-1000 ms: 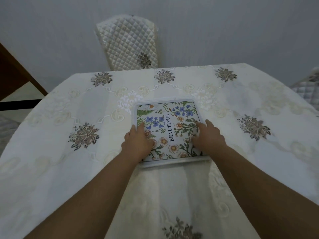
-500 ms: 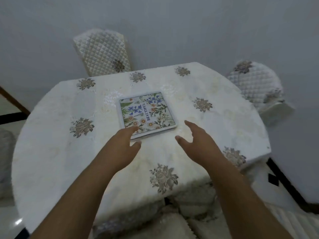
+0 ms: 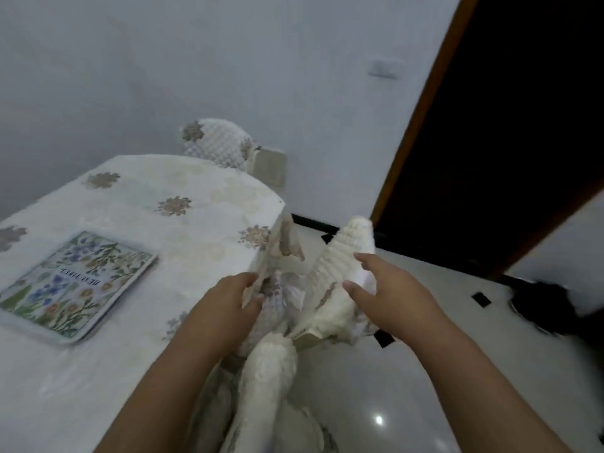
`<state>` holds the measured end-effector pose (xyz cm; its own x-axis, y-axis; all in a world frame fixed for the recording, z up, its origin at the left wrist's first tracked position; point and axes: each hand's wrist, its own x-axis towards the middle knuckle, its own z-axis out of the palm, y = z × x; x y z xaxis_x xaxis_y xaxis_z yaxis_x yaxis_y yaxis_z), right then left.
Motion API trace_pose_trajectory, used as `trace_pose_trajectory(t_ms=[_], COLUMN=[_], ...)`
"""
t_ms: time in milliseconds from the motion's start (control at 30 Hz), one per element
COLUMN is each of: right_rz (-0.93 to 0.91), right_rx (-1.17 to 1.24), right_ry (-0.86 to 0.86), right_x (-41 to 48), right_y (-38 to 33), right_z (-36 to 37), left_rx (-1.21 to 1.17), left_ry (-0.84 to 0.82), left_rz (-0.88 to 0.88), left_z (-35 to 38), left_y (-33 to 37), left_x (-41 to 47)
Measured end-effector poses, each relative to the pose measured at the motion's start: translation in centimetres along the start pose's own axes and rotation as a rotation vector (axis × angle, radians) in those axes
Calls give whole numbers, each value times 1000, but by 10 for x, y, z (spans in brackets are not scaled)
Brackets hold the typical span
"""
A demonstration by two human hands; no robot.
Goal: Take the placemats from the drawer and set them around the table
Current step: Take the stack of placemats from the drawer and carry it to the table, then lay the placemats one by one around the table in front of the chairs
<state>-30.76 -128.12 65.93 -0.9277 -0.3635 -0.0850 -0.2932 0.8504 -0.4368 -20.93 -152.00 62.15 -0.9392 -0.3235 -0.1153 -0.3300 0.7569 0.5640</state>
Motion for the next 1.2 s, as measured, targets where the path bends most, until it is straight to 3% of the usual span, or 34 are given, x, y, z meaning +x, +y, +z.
trace_pose_trajectory(t_ms=[233, 600, 933, 1200], right_rz=[411, 968, 1346, 1585], right_rx=[-2, 89, 80, 175], right_ry=[396, 656, 765, 833], right_x=[-137, -434, -696, -804], right_y=[122, 272, 365, 423], right_z=[-108, -157, -159, -139], left_rx=[58, 118, 102, 209], left_ry=[-103, -482, -687, -829], left_rz=[510, 1041, 1347, 1468], left_z=[41, 204, 353, 450], left_y=[200, 437, 561, 615], left_x=[-11, -175, -394, -491])
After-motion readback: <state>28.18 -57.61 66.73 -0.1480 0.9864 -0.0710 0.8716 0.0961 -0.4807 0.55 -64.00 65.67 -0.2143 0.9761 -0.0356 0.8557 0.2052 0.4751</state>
